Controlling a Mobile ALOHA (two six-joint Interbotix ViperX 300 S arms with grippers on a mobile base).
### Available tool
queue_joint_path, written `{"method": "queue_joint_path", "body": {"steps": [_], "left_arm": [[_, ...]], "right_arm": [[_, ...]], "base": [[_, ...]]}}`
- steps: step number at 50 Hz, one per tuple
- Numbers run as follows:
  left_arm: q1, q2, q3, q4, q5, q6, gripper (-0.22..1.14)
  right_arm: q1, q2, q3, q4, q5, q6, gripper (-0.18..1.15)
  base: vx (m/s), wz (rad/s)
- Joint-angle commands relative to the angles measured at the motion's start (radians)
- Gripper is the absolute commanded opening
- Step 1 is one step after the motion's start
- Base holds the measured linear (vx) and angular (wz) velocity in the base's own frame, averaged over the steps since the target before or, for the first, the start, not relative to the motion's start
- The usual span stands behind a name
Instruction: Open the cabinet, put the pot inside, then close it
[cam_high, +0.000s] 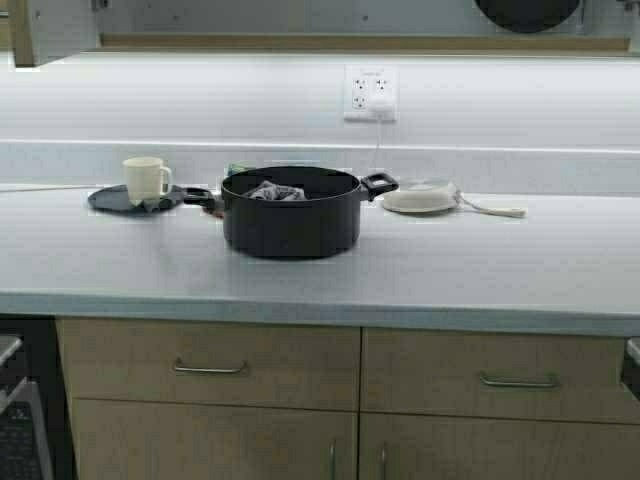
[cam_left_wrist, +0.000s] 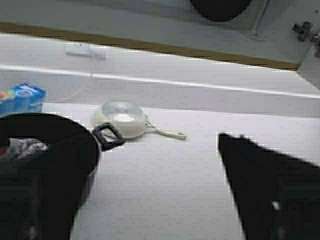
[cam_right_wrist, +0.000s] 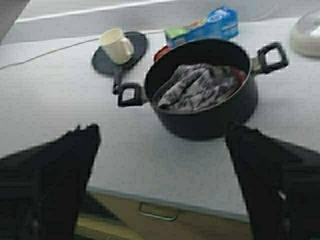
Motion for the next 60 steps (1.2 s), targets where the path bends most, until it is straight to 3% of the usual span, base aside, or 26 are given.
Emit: {"method": "queue_joint_path", "body": {"steps": [1, 7, 14, 22, 30, 34, 42, 51, 60], "left_arm": [[-0.025, -0.023, 0.172, 0.037, -0.173, -0.184, 1.03], [-0.023, 0.035, 0.337, 0.060, -0.391, -0.333, 1.03], [-0.025, 0.195, 0.453, 0.069, -0.637, -0.460, 1.03], [-0.025, 0.474, 0.465, 0.074, -0.845, -0.551, 1.03], [-0.021, 0.785, 0.394, 0.072, -1.078, -0.680, 1.03], [-0.011, 0.914, 0.336, 0.067, -1.161, -0.769, 1.03], [0.012, 1.049, 0.192, 0.067, -1.163, -0.854, 1.03], [0.109, 1.112, 0.095, 0.084, -1.160, -0.910, 1.03], [0.144, 1.117, 0.071, 0.121, -1.161, -0.934, 1.03]], "right_arm": [[0.140, 0.002, 0.146, -0.002, -0.275, 0.138, 1.04], [0.229, 0.064, 0.275, -0.002, -0.515, 0.310, 1.04], [0.255, 0.242, 0.350, -0.052, -0.707, 0.485, 1.04], [0.250, 0.531, 0.337, -0.153, -0.948, 0.701, 1.04], [0.155, 0.772, 0.298, -0.244, -1.195, 0.879, 1.04], [0.091, 0.841, 0.259, -0.325, -1.232, 0.931, 1.04], [-0.021, 0.928, 0.140, -0.485, -1.230, 0.956, 1.04], [-0.094, 1.003, 0.037, -0.523, -1.230, 1.034, 1.04], [-0.094, 1.077, 0.002, -0.523, -1.239, 1.045, 1.04]], "base": [[0.00, 0.00], [0.00, 0.00], [0.00, 0.00], [-0.01, 0.01], [0.00, 0.00], [0.01, 0.03], [0.03, 0.04], [0.09, 0.07], [0.16, 0.10]]}}
